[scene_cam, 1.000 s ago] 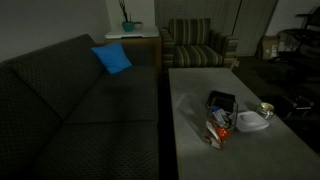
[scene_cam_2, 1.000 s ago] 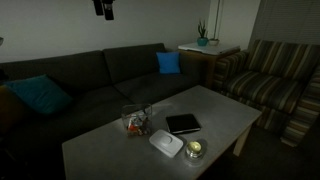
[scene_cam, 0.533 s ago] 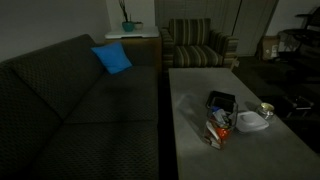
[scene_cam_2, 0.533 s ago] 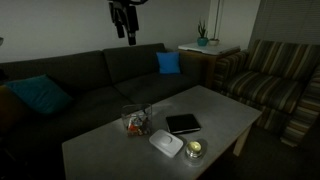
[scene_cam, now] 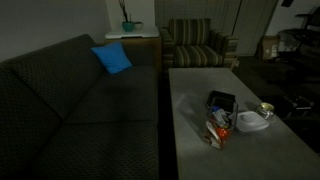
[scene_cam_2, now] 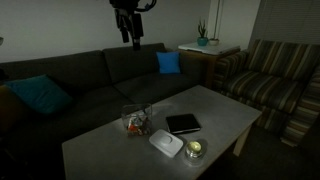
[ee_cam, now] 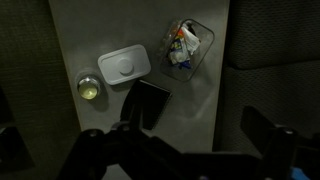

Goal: Place the lid on the container and push the button

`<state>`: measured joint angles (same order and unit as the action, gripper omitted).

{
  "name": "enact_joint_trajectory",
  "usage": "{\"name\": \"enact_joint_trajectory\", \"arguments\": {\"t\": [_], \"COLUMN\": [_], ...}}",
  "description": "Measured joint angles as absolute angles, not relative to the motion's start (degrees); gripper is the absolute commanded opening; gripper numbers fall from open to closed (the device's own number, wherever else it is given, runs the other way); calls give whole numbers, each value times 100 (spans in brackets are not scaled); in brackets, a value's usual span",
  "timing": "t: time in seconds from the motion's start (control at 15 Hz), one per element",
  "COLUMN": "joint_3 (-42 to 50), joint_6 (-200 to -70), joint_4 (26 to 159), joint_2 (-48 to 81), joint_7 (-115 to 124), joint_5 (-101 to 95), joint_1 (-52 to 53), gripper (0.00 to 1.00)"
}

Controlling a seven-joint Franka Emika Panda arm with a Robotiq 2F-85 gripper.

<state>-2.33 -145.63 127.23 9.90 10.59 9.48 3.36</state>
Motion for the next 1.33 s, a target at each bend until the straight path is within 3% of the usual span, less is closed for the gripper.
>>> {"name": "enact_joint_trajectory", "arguments": {"t": [0.73, 1.33], "joint_3": [-234, -263], "joint_6": [-15284, -15541], "joint_4": [12669, 11533], "joint_2": [1248, 3370], "joint_7": [612, -568], "joint_5": [983, 1046], "joint_1": [293, -281], "gripper": [100, 100]}}
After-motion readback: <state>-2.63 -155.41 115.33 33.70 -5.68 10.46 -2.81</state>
